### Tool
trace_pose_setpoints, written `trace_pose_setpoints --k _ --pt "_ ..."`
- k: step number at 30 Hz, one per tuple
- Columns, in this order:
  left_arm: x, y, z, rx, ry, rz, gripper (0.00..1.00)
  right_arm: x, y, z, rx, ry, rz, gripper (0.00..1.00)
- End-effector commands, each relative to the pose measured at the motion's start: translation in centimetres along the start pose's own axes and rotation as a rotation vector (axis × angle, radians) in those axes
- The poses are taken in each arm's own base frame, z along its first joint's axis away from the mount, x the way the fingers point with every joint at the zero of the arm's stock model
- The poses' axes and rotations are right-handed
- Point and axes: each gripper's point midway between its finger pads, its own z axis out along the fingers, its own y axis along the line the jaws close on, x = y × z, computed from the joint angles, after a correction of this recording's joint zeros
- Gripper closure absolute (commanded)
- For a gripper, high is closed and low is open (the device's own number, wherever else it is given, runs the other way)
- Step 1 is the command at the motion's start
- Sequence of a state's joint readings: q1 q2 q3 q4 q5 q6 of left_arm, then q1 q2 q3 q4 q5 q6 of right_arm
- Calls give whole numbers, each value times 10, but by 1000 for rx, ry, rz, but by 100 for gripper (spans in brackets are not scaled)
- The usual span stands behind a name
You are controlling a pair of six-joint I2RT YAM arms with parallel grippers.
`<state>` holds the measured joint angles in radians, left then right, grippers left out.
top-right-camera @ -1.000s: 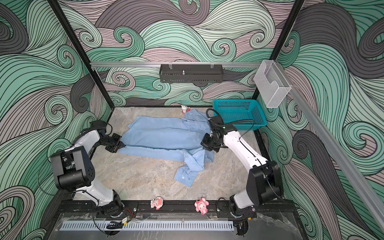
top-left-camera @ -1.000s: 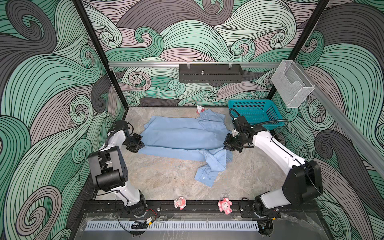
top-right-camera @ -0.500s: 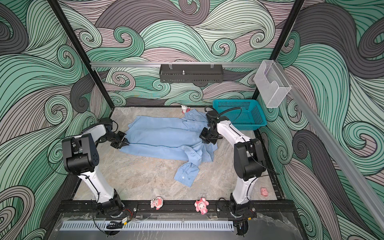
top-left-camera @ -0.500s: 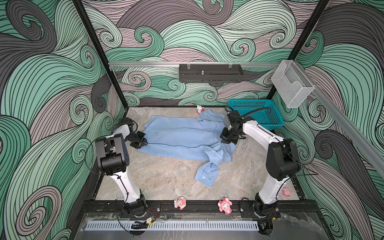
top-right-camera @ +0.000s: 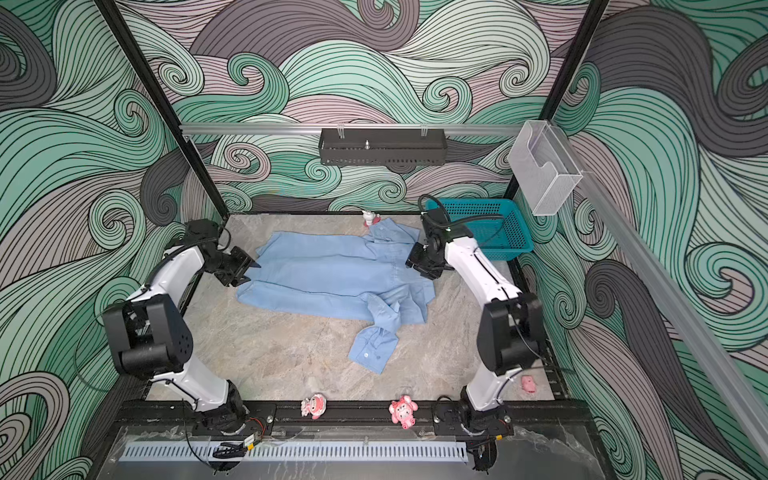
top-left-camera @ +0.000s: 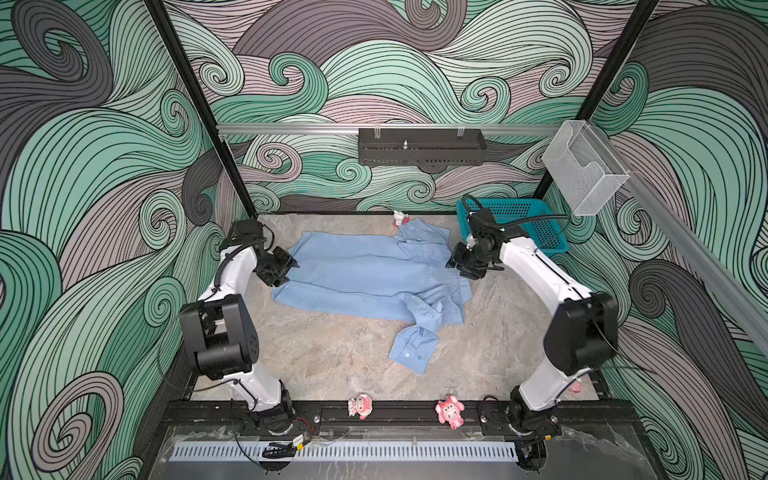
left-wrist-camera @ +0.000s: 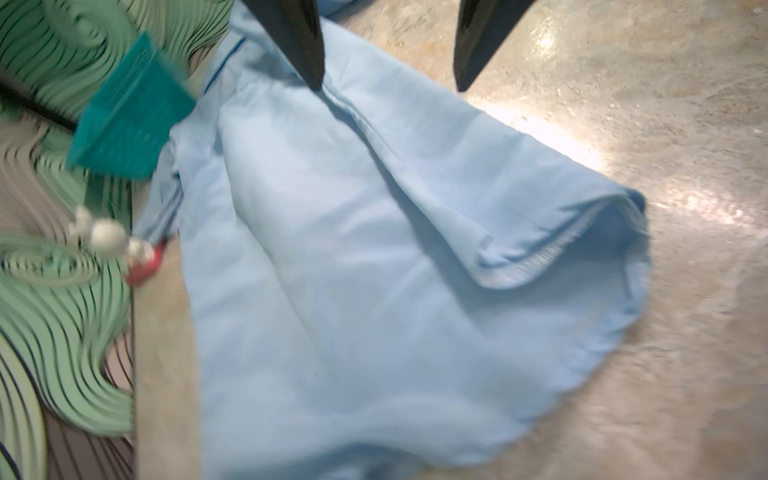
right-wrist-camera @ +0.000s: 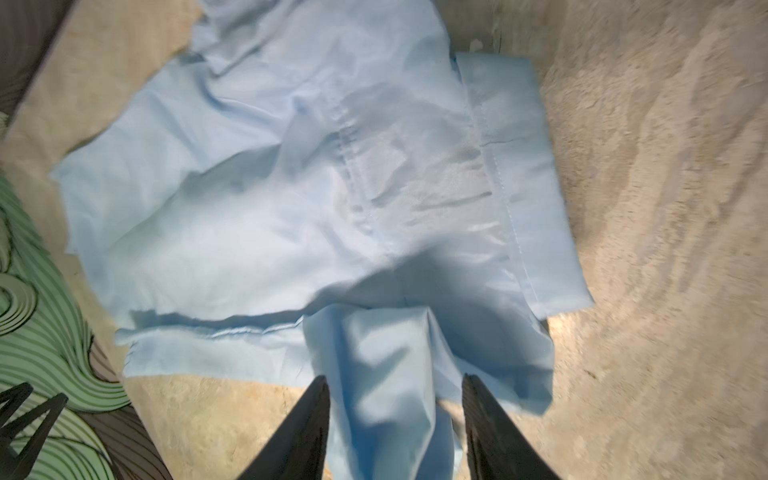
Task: Fold and stack the long sleeve shirts
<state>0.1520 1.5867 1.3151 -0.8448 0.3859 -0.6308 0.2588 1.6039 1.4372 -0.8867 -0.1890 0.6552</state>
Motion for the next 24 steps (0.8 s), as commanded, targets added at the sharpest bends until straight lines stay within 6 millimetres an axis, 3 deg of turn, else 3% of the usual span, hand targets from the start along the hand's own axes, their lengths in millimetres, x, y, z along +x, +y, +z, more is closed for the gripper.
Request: trace_pose_setpoints --k 1,6,11,16,24 --pt "89 -25 6 -2 160 307 58 29 -29 -25 67 -5 -28 47" --pt "206 -53 32 -15 253 643 65 63 -55 -38 80 -1 -18 47" --pt "293 -59 62 -113 317 897 56 80 -66 -50 75 -3 -13 47" --pt "344 -68 82 -182 338 1071 44 88 -71 -58 66 -8 -16 47" --pt "401 -89 111 -191 369 1258 40 92 -77 -59 59 -1 -6 47"
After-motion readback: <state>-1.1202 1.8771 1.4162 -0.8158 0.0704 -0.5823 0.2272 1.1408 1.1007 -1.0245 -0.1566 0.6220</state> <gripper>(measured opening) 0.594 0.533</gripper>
